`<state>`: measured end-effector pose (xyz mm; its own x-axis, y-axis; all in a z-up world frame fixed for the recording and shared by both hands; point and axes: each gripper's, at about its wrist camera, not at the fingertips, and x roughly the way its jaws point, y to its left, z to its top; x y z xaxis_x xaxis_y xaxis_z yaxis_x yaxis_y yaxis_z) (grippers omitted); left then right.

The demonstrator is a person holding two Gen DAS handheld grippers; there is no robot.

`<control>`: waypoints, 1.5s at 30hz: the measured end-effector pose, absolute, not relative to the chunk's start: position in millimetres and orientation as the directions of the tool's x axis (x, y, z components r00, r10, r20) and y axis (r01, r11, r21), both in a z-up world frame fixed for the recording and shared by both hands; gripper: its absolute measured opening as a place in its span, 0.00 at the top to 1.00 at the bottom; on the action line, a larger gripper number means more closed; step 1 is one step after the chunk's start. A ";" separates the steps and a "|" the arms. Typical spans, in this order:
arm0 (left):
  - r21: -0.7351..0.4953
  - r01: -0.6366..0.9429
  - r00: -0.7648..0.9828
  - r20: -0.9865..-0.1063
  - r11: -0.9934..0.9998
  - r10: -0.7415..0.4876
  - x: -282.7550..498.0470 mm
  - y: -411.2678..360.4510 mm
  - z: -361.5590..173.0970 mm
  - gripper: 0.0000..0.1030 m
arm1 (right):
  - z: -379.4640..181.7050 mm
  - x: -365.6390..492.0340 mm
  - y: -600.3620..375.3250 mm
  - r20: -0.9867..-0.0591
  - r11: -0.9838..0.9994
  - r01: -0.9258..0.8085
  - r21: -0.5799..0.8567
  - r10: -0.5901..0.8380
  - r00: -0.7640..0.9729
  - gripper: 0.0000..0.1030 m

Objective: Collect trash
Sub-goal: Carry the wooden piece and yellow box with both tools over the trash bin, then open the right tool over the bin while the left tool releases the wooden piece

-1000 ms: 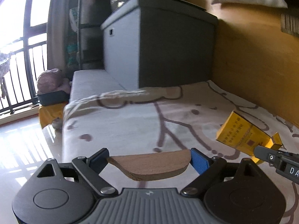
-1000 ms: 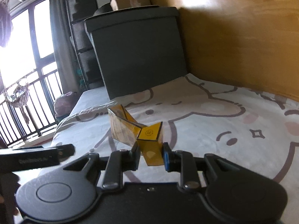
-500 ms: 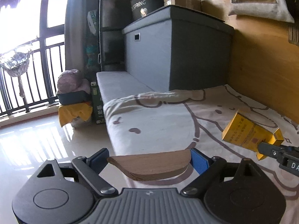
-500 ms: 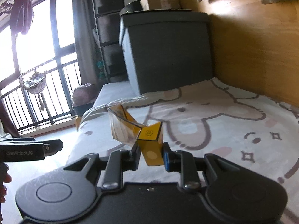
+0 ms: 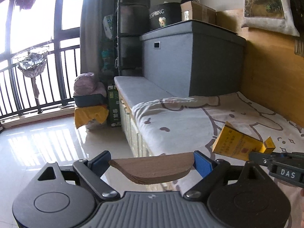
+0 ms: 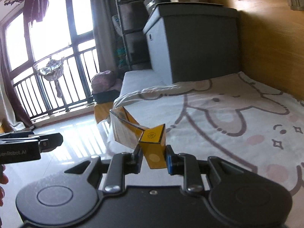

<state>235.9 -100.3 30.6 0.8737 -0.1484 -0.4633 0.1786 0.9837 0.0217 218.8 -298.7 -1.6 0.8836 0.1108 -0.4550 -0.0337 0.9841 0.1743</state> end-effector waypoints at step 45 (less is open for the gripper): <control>-0.152 -0.030 0.677 -0.731 0.988 -0.092 206.3 70.9 -124.1 0.11 | -153.0 257.6 -99.6 -0.877 0.973 -0.227 0.050 0.151 0.456 0.75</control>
<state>206.3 70.9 -124.1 0.6767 -0.0915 -0.7305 -0.0302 0.9880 -0.1517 257.6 -99.6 -153.0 0.4557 0.1511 -0.8772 -0.2268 0.9727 0.0497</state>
